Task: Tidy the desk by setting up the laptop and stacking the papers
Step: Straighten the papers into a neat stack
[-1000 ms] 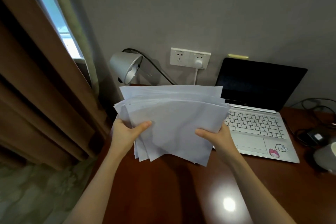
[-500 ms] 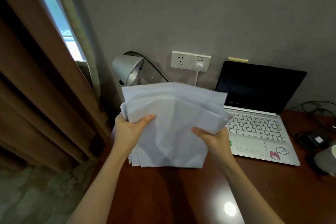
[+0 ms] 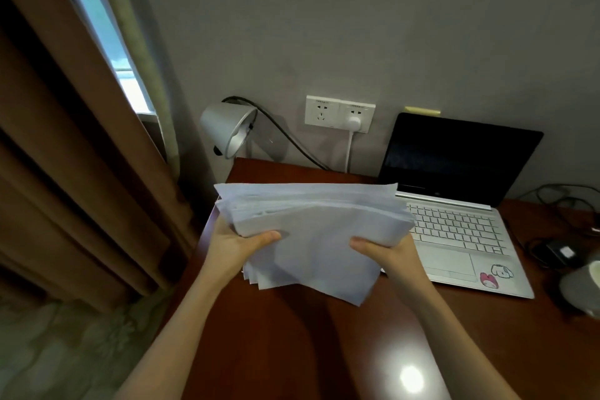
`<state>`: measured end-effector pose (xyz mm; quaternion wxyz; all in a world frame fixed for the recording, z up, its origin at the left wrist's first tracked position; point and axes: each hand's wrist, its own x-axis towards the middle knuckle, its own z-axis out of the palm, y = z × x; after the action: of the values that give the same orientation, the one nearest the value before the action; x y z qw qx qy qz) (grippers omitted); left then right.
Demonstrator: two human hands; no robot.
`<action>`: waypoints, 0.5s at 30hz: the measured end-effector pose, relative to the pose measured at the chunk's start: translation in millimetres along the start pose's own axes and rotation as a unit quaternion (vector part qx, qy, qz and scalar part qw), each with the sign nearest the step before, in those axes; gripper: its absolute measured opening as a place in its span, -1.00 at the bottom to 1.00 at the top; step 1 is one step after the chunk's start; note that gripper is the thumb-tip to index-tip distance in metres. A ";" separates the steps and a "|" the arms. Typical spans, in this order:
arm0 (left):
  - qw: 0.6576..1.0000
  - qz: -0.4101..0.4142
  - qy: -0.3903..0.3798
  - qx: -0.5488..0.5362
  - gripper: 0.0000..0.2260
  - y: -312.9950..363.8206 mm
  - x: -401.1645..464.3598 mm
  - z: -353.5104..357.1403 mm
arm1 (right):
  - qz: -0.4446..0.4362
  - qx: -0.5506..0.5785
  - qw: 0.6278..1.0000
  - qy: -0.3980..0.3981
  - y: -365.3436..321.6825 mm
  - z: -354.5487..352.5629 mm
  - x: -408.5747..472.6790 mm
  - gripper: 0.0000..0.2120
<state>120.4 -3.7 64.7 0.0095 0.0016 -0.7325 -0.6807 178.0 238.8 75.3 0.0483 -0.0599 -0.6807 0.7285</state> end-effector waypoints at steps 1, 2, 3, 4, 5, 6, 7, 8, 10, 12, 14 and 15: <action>1.000 0.002 -0.011 0.011 -0.50 -1.6 2.8 2.3 | 0.006 -0.005 1.000 -0.006 0.6 1.9 0.4 -0.57; 1.000 0.010 -0.020 0.017 -0.53 -0.3 5.4 3.8 | 0.009 -0.007 1.000 -0.009 0.7 2.9 1.1 -0.56; 0.999 0.023 -0.026 0.018 -0.55 2.7 7.9 3.9 | 0.009 -0.007 1.000 -0.013 -0.2 2.3 1.8 -0.55; 0.999 0.037 -0.026 0.012 -0.56 6.3 10.5 1.9 | 0.006 -0.005 1.000 -0.019 -1.3 0.1 2.8 -0.54; 0.998 0.052 -0.024 0.003 -0.57 9.9 12.5 -0.1 | 0.002 -0.003 1.000 -0.026 -2.9 -2.2 3.1 -0.54; 0.998 0.065 -0.024 -0.005 -0.57 13.9 14.0 -1.7 | -0.003 -0.001 0.999 -0.035 -3.9 -3.5 3.4 -0.55; 0.997 0.078 -0.028 -0.010 -0.56 17.9 14.0 -1.8 | -0.007 0.002 0.999 -0.041 -4.7 -3.2 3.3 -0.55; 0.996 0.087 -0.033 -0.015 -0.54 21.8 12.5 -0.2 | -0.010 0.007 0.999 -0.044 -4.2 -1.6 3.2 -0.56; 0.995 0.088 -0.031 -0.020 -0.53 25.9 8.5 3.5 | -0.010 0.017 0.999 -0.035 -2.5 2.1 2.4 -0.59; 0.996 0.080 -0.016 -0.026 -0.54 23.3 7.7 0.7 | -0.004 0.015 1.000 -0.015 -2.0 -0.2 2.0 -0.65; 0.998 0.061 -0.010 -0.032 -0.58 14.9 5.9 -3.5 | -0.001 0.012 1.000 -0.009 -1.4 -2.5 0.7 -0.67; 0.998 0.048 -0.013 -0.027 -0.61 10.6 3.2 -2.1 | -0.005 0.011 1.000 -0.006 -1.5 0.5 -0.8 -0.66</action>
<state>117.3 -5.0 75.5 0.0333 -0.0427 -0.7135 -0.6986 178.6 238.3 76.9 0.0482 -0.0513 -0.6735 0.7358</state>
